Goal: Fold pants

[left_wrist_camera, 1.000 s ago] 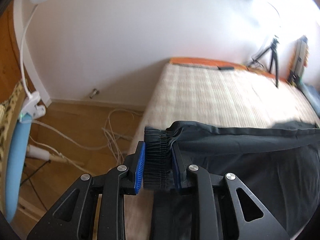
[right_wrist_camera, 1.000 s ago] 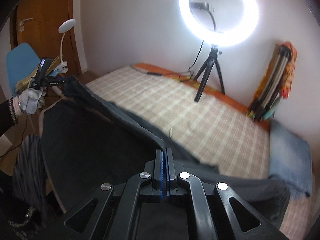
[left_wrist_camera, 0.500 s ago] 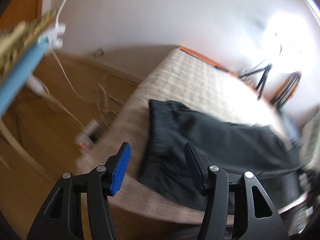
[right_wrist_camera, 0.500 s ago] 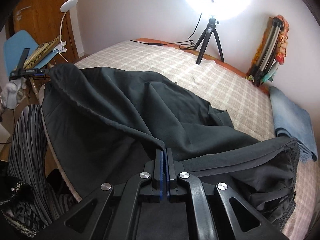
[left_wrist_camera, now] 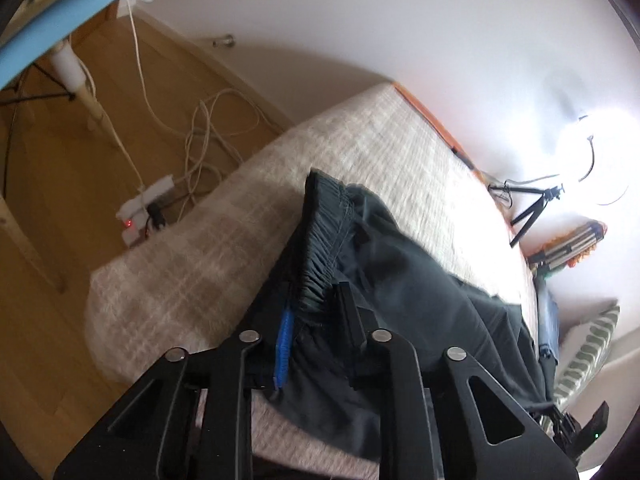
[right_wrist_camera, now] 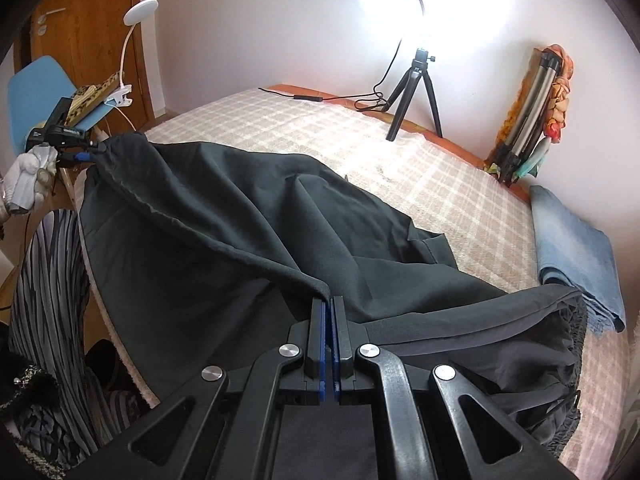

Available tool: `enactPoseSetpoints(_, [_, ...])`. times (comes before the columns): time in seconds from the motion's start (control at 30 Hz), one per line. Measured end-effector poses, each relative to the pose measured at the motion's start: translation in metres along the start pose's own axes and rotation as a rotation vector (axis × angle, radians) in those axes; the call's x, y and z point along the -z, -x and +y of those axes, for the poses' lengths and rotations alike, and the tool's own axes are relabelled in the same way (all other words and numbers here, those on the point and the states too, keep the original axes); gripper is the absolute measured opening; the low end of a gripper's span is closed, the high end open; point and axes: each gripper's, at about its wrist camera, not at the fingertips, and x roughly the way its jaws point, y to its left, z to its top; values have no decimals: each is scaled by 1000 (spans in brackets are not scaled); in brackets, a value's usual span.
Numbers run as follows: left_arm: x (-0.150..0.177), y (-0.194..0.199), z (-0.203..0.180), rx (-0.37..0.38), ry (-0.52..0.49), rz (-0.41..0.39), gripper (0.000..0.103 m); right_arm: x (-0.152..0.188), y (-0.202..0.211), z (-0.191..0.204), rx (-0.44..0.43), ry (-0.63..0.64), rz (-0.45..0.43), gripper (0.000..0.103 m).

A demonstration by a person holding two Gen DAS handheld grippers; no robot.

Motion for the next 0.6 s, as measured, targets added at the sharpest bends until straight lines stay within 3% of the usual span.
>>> enactPoseSetpoints(0.2, [0,25,-29,-14,-125,-74,8,-13,24,-9,32,-23,-70,0])
enactPoseSetpoints(0.33, [13,37,-27,0,-172,-46,8,-10,54,-5,56,10,-97,0])
enactPoseSetpoints(0.43, [25,29,-9,-45,-177,9,8,9,66,6,21,23,-62,0])
enactPoseSetpoints(0.53, [31,19,15,-69,-117,57,9,32,54,23,-15,53,18,0])
enactPoseSetpoints(0.6, [33,21,17,-78,-120,52,9,44,46,30,-34,59,52,0])
